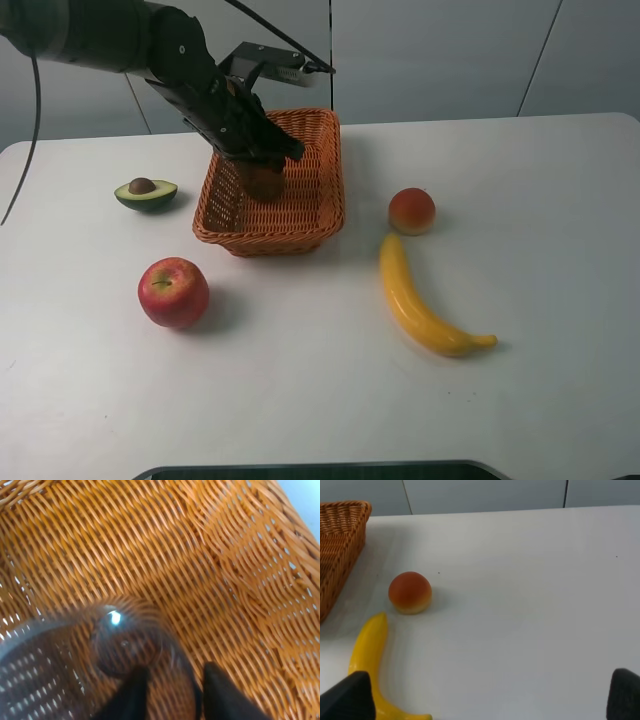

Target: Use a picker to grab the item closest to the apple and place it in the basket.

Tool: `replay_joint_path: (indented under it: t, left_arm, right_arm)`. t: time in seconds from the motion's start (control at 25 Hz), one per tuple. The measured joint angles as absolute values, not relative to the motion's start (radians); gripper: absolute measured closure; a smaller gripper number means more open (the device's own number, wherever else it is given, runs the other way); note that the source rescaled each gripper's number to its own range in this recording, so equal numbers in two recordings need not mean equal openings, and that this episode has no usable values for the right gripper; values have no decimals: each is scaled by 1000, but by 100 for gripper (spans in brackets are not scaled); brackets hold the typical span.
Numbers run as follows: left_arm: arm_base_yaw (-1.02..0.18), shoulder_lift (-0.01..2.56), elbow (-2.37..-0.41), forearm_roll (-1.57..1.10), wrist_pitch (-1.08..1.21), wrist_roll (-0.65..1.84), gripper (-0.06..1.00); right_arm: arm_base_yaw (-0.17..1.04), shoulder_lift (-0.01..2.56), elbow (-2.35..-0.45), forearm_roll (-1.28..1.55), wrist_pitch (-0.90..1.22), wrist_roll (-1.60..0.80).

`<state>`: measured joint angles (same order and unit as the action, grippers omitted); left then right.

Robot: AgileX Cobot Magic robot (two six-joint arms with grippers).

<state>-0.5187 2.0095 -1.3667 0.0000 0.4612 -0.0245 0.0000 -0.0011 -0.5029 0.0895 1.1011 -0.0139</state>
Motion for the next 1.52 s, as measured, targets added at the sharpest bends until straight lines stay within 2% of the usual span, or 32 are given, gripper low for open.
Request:
replay_joint_path:
  t: [0.08, 0.12, 0.2, 0.52, 1.04, 1.24, 1.52]
  left_arm:
    - [-519, 2009, -1367, 0, 451, -24, 10]
    - [-519, 2009, -1367, 0, 450, -24, 2]
    - [-519, 2009, -1367, 0, 446, -24, -3]
    - [-529, 1999, -1367, 0, 445, -24, -5]
    - [-529, 1785, -1367, 56, 543, -24, -5]
    - [-462, 1719, -1367, 73, 672, -35, -5]
    - [-310, 1580, -1357, 78, 804, -46, -5]
  right_arm:
    - [0, -1, -503, 89, 1101, -14]
    - [0, -1, -503, 89, 1101, -14]
    - [0, -1, -503, 89, 1101, -14]
    - [0, -1, -503, 89, 1101, -14]
    - [0, -1, -503, 89, 1101, -14]
    - [0, -1, -503, 89, 1101, -14]
    - [0, -1, -503, 89, 1101, -14]
